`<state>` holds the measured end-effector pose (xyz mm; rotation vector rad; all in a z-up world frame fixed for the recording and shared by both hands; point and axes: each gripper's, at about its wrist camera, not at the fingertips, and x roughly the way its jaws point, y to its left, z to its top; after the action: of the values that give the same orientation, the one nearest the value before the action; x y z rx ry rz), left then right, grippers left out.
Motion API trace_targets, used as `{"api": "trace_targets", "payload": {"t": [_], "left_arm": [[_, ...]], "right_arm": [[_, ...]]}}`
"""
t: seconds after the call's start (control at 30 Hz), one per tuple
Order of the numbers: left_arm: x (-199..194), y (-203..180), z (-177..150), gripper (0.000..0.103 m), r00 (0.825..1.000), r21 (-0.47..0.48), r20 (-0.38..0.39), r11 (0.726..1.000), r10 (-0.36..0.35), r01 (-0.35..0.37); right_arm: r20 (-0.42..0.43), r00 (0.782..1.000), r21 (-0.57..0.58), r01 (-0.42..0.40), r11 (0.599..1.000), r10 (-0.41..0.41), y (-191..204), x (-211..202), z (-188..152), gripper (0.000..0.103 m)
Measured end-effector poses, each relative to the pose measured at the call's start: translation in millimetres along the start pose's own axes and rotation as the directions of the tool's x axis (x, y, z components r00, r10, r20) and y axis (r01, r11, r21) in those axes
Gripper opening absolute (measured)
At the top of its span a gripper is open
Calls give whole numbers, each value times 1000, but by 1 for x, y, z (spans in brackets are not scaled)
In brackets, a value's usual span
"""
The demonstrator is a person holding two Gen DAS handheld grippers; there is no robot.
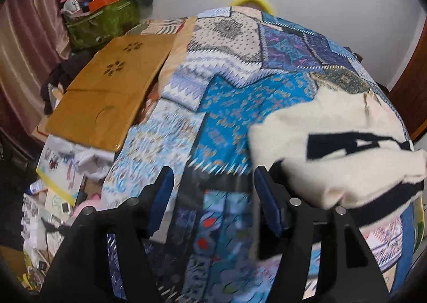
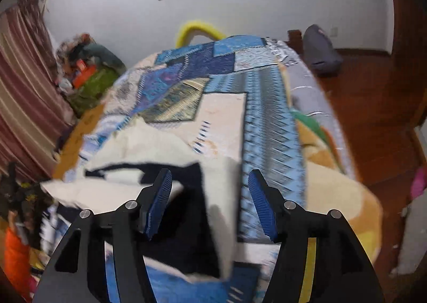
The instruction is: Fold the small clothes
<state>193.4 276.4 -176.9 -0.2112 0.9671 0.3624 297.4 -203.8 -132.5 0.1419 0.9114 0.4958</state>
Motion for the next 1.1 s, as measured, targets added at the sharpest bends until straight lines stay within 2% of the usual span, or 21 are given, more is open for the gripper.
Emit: {"api": "trace_targets", "payload": {"t": [0.1, 0.23, 0.4, 0.53, 0.7, 0.83, 0.97, 1.1], "left_arm": [[3, 5, -14, 63, 1000, 8, -27, 1000, 6, -6], [8, -9, -25, 63, 998, 64, -53, 998, -22, 25], [24, -46, -18, 65, 995, 140, -70, 987, -67, 76], [46, -73, -7, 65, 995, 205, -86, 976, -57, 74], [78, -79, 16, 66, 991, 145, -123, 987, -53, 71], [94, -76, 26, 67, 992, 105, -127, 994, -27, 40], [98, -76, 25, 67, 993, 103, -113, 994, -27, 39], [94, -68, 22, 67, 995, 78, -103, 997, -18, 26]], "right_arm": [[-44, 998, -48, 37, 998, -39, -1, 2, -11, 56], [-99, 995, -91, 18, 996, -27, 3, 14, -27, 56], [-136, 991, -125, -26, 992, 8, 20, 36, -29, 56], [-145, 989, -172, -49, 984, 24, 38, 56, -20, 56], [-136, 991, -200, -32, 979, 5, 43, 82, -5, 56], [-133, 991, -183, -25, 983, 0, 38, 94, -1, 55], [-105, 994, -180, 18, 984, -37, 36, 93, 0, 39], [-102, 994, -163, 22, 986, -39, 32, 88, 0, 39]]}}
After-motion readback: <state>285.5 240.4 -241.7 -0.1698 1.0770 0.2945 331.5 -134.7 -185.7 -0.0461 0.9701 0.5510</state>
